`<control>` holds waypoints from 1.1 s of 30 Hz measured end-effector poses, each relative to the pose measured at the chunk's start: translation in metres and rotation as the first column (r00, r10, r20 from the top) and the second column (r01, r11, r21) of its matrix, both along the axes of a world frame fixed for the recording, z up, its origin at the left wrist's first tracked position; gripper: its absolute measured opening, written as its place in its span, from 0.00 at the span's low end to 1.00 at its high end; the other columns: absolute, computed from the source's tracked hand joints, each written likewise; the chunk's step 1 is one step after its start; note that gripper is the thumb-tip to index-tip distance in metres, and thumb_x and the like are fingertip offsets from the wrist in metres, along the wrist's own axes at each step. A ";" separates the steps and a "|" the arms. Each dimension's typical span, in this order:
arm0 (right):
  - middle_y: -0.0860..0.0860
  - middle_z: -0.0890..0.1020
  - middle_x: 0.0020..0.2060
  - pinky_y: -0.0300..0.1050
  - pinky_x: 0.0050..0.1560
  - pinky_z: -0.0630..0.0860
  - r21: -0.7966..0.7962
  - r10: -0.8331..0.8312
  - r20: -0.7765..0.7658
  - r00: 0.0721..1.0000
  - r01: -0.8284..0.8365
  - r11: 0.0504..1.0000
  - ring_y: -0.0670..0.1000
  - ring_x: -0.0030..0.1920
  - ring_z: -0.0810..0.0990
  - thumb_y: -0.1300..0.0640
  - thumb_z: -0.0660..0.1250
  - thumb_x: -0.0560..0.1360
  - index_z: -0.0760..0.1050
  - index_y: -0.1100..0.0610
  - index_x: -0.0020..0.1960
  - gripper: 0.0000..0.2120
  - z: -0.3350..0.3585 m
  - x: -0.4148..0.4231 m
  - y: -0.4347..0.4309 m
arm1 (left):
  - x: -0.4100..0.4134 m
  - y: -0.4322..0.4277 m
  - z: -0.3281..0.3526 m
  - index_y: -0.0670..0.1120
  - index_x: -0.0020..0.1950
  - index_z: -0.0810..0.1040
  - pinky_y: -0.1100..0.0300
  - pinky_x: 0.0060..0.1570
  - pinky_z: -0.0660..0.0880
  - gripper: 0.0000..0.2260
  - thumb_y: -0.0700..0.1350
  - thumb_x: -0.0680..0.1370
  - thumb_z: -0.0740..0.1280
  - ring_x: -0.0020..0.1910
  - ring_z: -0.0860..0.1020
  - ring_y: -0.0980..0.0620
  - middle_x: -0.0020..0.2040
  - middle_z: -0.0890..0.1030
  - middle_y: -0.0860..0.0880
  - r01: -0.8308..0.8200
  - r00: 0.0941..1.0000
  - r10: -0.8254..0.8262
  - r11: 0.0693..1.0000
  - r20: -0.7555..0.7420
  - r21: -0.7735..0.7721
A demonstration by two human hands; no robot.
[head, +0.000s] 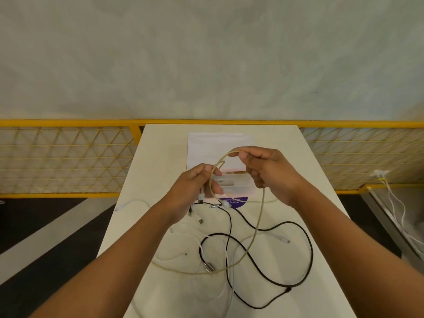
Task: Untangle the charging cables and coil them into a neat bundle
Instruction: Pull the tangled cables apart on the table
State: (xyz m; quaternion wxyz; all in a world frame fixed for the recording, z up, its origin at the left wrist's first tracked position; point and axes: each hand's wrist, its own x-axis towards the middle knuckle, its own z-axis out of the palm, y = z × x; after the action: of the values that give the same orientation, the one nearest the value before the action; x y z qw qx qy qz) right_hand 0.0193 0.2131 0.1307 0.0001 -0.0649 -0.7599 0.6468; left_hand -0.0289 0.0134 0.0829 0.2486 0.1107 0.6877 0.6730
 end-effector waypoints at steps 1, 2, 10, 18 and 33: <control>0.48 0.66 0.29 0.43 0.30 0.57 -0.033 -0.024 -0.018 1.000 0.023 0.999 0.49 0.32 0.60 0.55 0.63 0.83 0.85 0.51 0.55 0.11 0.000 -0.002 0.001 | 0.002 -0.001 -0.001 0.44 0.55 0.79 0.40 0.61 0.75 0.15 0.47 0.86 0.53 0.50 0.81 0.35 0.39 0.81 0.43 0.030 0.999 -0.030 1.000 0.040 0.009; 0.49 0.65 0.29 0.44 0.29 0.57 -0.066 -0.054 -0.030 0.998 0.052 0.996 0.50 0.32 0.59 0.55 0.63 0.83 0.85 0.52 0.55 0.11 -0.001 -0.004 0.002 | 0.004 -0.003 0.000 0.44 0.56 0.78 0.41 0.60 0.76 0.15 0.47 0.86 0.53 0.49 0.82 0.37 0.38 0.80 0.43 0.056 0.995 -0.058 0.998 0.081 0.022; 0.47 0.67 0.28 0.42 0.28 0.61 -0.072 -0.225 -0.010 0.974 0.224 0.972 0.47 0.30 0.63 0.51 0.63 0.83 0.84 0.49 0.57 0.11 -0.011 -0.014 0.012 | 0.004 -0.009 0.003 0.44 0.60 0.78 0.46 0.47 0.81 0.15 0.52 0.85 0.57 0.31 0.70 0.52 0.33 0.65 0.49 0.086 0.974 -0.107 0.990 0.201 0.114; 0.48 0.66 0.26 0.45 0.29 0.61 0.073 -0.190 0.149 0.970 0.181 0.981 0.51 0.30 0.60 0.46 0.71 0.77 0.86 0.56 0.45 0.13 -0.050 -0.006 0.035 | -0.024 -0.028 0.020 0.46 0.43 0.74 0.64 0.21 0.59 0.13 0.46 0.85 0.58 0.23 0.58 0.55 0.27 0.59 0.53 -0.383 0.914 0.366 0.921 0.176 0.070; 0.44 0.83 0.40 0.38 0.33 0.64 0.121 -0.490 0.157 0.858 0.475 0.871 0.40 0.23 0.70 0.57 0.69 0.79 0.84 0.58 0.47 0.07 -0.077 -0.004 0.066 | -0.031 -0.051 0.021 0.44 0.44 0.73 0.61 0.27 0.68 0.12 0.41 0.85 0.56 0.25 0.64 0.55 0.28 0.65 0.51 -0.466 0.881 0.454 0.881 0.135 0.077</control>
State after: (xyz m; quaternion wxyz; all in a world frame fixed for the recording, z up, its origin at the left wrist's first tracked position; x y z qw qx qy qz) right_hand 0.0148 0.2791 0.0534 0.0952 -0.3120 -0.7408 0.5872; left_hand -0.0602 -0.0373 0.1043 0.1136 -0.0809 0.6420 0.7539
